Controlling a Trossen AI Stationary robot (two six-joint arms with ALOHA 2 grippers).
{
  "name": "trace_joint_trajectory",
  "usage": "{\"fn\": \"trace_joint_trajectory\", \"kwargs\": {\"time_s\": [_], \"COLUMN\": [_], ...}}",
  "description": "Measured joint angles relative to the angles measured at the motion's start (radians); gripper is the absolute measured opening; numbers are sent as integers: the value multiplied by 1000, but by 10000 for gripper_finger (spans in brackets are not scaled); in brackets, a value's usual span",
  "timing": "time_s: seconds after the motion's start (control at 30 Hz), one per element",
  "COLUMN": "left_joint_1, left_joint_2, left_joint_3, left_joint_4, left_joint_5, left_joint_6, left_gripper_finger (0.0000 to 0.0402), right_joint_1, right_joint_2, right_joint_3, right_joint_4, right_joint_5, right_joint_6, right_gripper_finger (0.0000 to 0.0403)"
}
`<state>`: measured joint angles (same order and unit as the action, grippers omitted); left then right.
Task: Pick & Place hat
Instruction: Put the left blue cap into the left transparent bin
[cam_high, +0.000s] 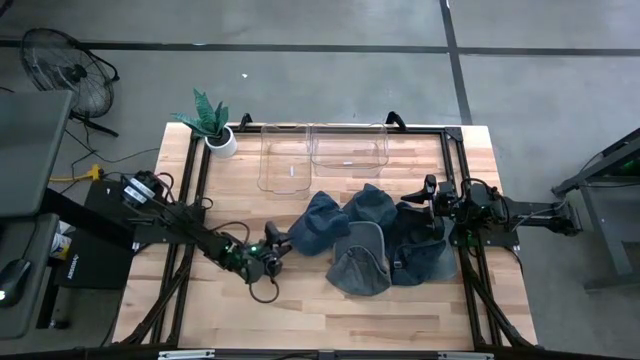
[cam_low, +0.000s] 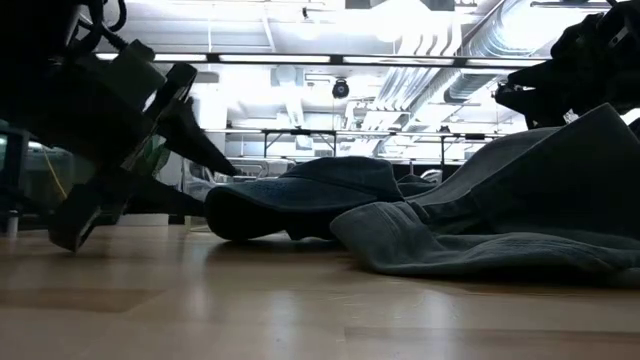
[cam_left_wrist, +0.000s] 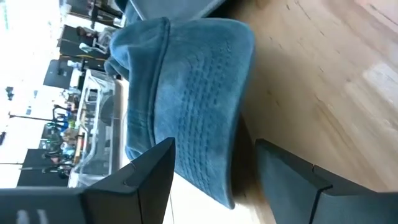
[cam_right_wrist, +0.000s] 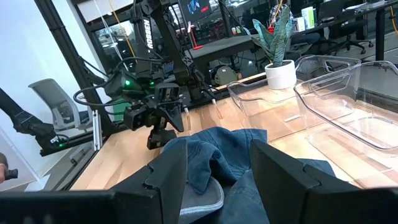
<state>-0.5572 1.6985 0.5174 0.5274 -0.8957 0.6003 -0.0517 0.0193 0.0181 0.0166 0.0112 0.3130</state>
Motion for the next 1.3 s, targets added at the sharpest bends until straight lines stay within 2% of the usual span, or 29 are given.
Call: {"fn": "trace_joint_trajectory", "kwargs": {"time_s": [0.5,0.63,0.97,1.3], "left_joint_1": [29,29,27,27], "left_joint_2": [19,19,20,20], "left_joint_3": [0,0,-1,-1], "left_joint_4": [49,48,51,57], "left_joint_5": [-5,-5,-26,-135], "left_joint_6": [2,2,6,51], "left_gripper_finger": [207,168,22,8], "right_joint_1": [0,0,0,0], "right_joint_2": [0,0,0,0], "right_joint_3": [0,0,0,0], "right_joint_4": [0,0,0,0], "right_joint_5": [0,0,0,0], "right_joint_6": [0,0,0,0], "right_gripper_finger": [170,170,170,170]}}
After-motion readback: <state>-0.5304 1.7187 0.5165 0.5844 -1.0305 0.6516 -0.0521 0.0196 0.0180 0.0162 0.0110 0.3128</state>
